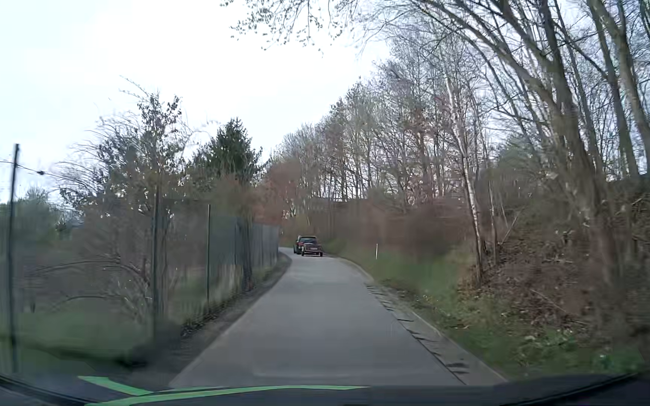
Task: Follow the waypoints while adhering to traffic rules and regulations
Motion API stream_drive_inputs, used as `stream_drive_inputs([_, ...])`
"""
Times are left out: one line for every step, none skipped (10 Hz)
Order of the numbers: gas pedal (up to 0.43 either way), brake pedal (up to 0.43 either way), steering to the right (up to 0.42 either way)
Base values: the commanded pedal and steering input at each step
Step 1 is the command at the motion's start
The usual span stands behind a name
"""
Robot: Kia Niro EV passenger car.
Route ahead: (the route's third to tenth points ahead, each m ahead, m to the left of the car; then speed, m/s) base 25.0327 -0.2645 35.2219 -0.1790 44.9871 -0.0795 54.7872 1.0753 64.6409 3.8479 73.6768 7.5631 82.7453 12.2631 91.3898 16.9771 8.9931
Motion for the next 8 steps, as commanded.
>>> stream_drive_inputs([0.248, 0.0, 0.002])
stream_drive_inputs([0.248, 0.0, 0.001])
stream_drive_inputs([0.248, 0.0, 0.0])
stream_drive_inputs([0.24, 0.0, -0.001])
stream_drive_inputs([0.228, 0.0, -0.003])
stream_drive_inputs([0.228, 0.0, -0.003])
stream_drive_inputs([0.228, 0.0, -0.005])
stream_drive_inputs([0.228, 0.0, -0.006])
